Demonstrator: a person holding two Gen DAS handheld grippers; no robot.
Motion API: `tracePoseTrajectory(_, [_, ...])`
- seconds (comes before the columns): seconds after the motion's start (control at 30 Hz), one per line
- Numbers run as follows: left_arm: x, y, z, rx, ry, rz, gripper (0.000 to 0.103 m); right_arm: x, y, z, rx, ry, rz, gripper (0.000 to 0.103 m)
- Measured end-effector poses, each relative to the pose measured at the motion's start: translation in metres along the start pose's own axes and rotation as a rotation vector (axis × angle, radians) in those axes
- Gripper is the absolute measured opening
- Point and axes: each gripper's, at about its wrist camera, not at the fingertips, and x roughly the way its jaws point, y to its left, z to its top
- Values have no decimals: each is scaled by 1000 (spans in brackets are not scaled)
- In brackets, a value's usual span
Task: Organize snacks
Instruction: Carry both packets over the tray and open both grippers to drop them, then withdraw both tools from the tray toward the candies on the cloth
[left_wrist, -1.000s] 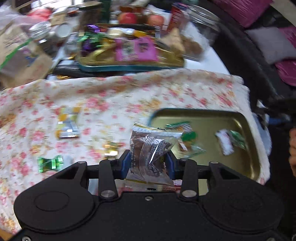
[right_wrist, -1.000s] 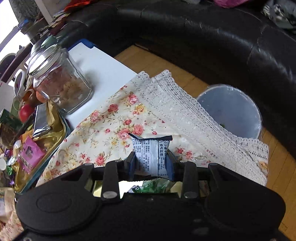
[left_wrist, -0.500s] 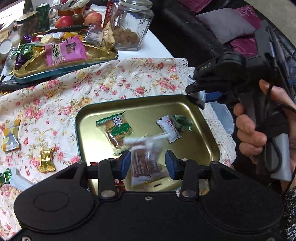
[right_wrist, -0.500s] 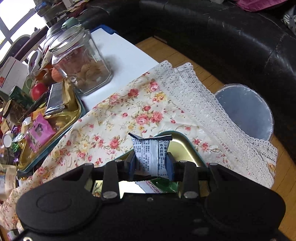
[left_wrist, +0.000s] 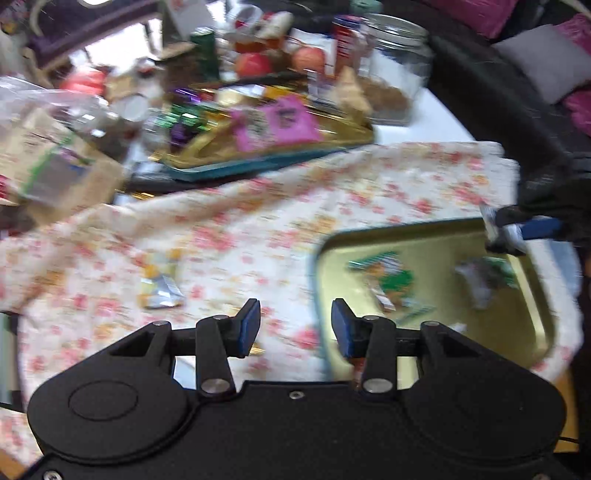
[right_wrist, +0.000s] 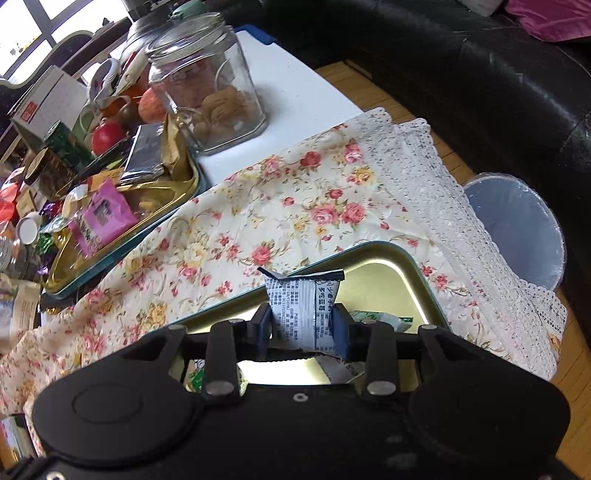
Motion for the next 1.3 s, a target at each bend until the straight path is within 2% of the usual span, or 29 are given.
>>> tracePoseTrajectory(0.03, [1, 5, 1, 2, -7, 48, 52, -1, 2, 0, -8, -3, -2, 38])
tracePoseTrajectory(0.1, [1, 14, 3, 2, -15, 97, 53, -3, 8, -2, -33, -12, -18, 41])
tracePoseTrajectory(0.3, [2, 51, 5, -90, 18, 123, 53, -8, 24, -5, -80, -36, -42, 42])
tracePoseTrajectory(0.47, [12, 73, 1, -151, 72, 207, 53, -6, 37, -7, -89, -11, -32, 45])
tracePoseTrajectory(0.57, [21, 89, -4, -211, 134, 200, 53, -2, 45, -10, -97, 11, -37, 53])
tracePoseTrajectory(0.73, [27, 114, -12, -308, 207, 143, 53, 7, 55, -14, -109, 52, -58, 55])
tracePoseTrajectory(1.0, [24, 144, -18, -366, 199, 211, 53, 10, 77, -19, -128, 73, -53, 56])
tracePoseTrajectory(1.3, [16, 171, -24, -399, 173, 266, 53, 10, 134, -38, -231, 79, -7, 56])
